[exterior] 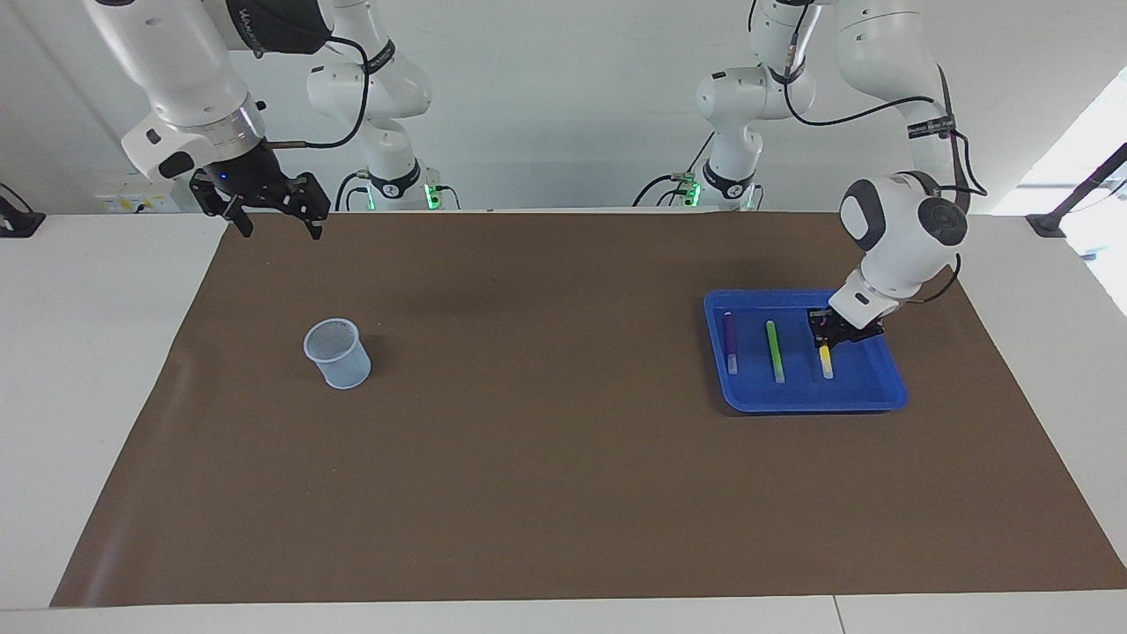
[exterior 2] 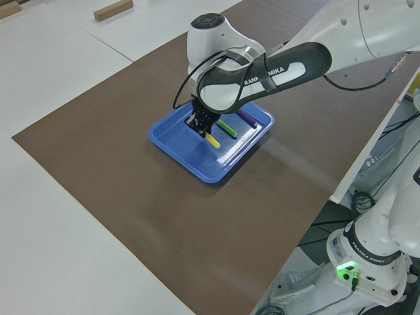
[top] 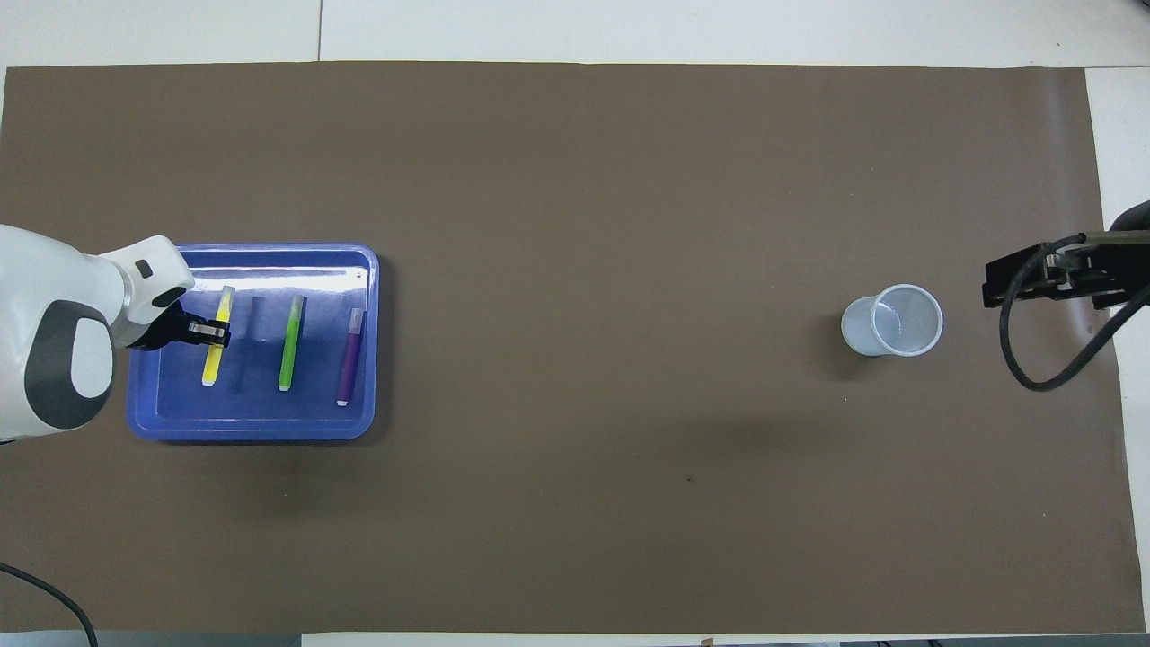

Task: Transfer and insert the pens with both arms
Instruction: 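Grasp the yellow pen with the left gripper and lift it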

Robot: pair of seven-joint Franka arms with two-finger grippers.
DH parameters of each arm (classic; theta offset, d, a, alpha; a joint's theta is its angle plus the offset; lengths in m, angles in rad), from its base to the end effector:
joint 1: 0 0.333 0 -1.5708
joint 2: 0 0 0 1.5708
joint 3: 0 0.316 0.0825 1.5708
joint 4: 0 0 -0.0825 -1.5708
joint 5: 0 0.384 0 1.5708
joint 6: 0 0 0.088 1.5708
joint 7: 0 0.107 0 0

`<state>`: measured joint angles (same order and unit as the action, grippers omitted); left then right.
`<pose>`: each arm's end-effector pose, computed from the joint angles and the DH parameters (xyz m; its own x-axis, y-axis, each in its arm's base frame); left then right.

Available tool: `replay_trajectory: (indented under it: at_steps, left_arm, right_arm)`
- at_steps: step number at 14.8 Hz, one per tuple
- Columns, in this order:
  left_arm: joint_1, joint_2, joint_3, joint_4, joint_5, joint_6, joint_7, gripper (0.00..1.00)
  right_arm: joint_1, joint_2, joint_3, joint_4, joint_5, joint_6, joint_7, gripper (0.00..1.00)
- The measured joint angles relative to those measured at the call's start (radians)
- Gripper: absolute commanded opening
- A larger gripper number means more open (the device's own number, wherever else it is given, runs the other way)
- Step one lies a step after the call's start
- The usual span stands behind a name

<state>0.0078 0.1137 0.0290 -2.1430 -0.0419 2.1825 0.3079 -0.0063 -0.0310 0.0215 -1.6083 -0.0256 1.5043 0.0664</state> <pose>0.5468 0.0184 0.3450 0.9677 -0.2444 -0.0621 -0.2415 -0.9691 0.0503 0.5371 0.0055 0.6183 0.9961 -0.0530 -0.0710 -0.0509 -0.9982 0.0310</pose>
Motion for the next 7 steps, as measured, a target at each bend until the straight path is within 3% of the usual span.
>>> replay_trajectory:
  at_steps: [7]
  left_arm:
    - [-0.003, -0.007, -0.003, 0.174, 0.0, -0.242, -0.101, 0.0]
  right_arm:
    - [0.0, 0.0, 0.0, 0.0, 0.0, 0.0, 0.0, 1.0]
